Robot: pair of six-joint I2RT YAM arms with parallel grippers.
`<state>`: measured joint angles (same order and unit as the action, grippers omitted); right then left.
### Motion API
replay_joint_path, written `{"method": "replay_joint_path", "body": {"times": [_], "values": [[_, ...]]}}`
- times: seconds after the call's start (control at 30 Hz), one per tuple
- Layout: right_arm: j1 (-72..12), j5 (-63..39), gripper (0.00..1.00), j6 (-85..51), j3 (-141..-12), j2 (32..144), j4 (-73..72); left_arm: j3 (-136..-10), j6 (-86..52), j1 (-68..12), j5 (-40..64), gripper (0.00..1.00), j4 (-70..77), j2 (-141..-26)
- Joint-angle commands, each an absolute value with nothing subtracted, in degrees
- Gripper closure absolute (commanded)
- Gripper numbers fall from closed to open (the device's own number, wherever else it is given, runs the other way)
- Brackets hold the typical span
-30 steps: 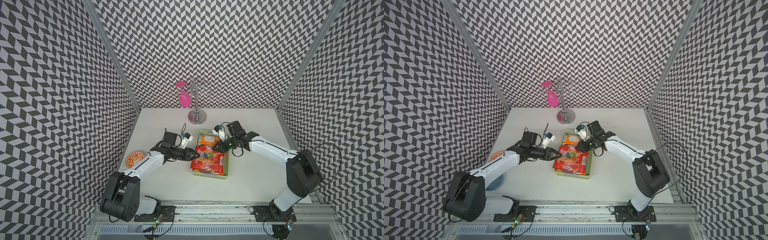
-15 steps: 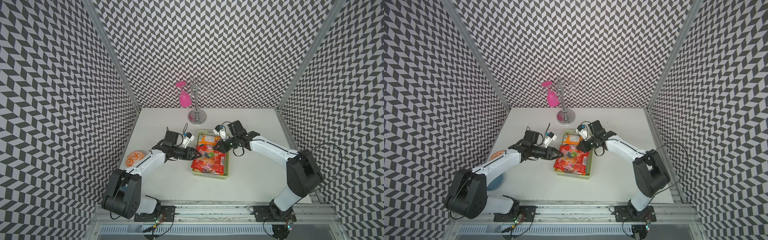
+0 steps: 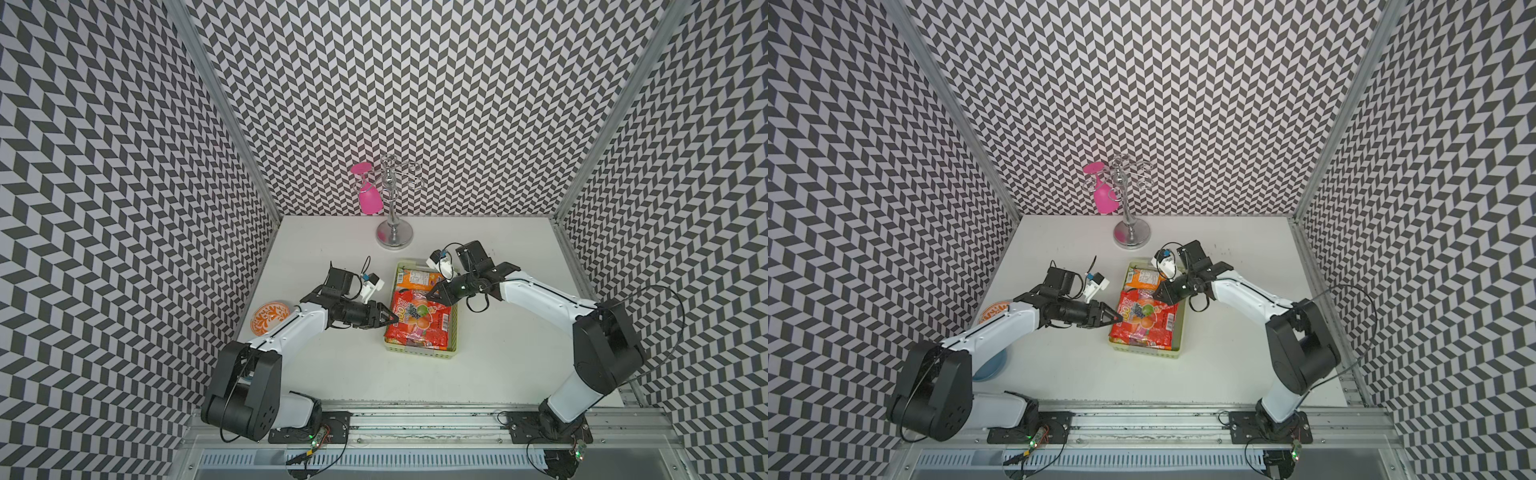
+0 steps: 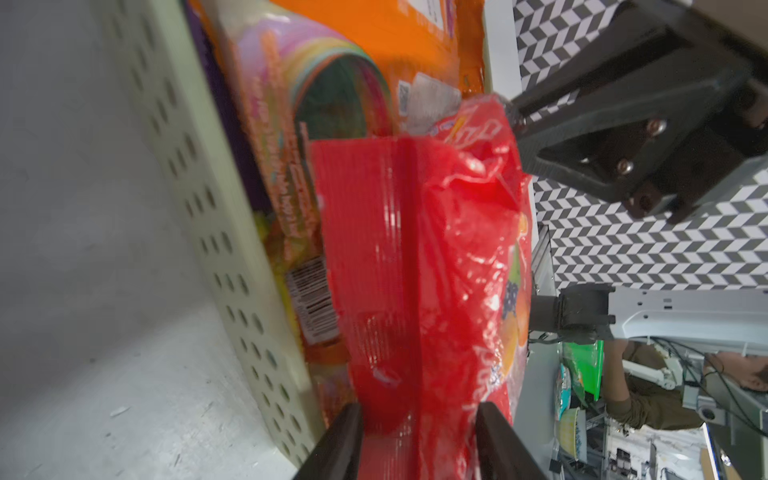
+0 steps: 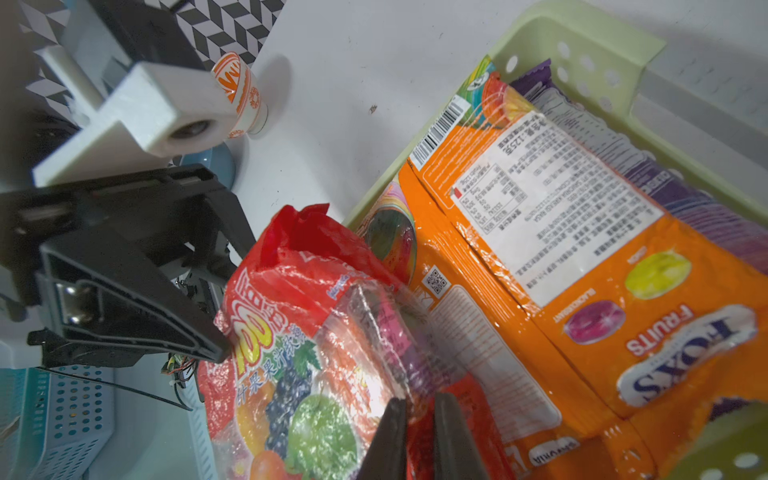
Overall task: Put the candies in the basket
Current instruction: Place the candy in the basket.
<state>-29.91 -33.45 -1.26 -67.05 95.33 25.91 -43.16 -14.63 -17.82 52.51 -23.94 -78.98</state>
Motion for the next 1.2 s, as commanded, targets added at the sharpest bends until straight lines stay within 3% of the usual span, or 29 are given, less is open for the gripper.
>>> {"method": "replay_joint_path", "body": {"times": [0.0, 0.1, 0.47, 0.6, 0.9, 1.17], "values": [[-29.83, -34.01, 0.84, -1.26, -67.53, 94.64, 24.05, -43.77, -14.54, -19.78, 55.48, 0.59, -22.71, -79.66], [-29.8, -32.92, 0.84, -0.91, -68.2, 94.66, 24.94, -44.36, -14.51, -19.94, 55.58, 0.67, -22.63, -80.5], [-30.97, -34.7, 0.83, -4.24, -65.38, 92.42, 22.73, -45.83, -13.69, -12.7, 49.01, 0.74, -24.38, -80.31], [-31.64, -33.67, 0.77, -4.02, -66.83, 92.29, 24.21, -45.62, -13.35, -13.31, 51.77, 0.48, -24.58, -80.23], [-30.23, -31.62, 0.56, -3.4, -73.15, 91.07, 27.15, -48.46, -10.15, -11.94, 52.57, 0.37, -26.46, -74.38], [-25.3, -28.03, 0.43, -5.43, -74.9, 85.88, 25.69, -56.84, -0.27, -5.17, 40.34, 0.1, -27.57, -73.42]]}}
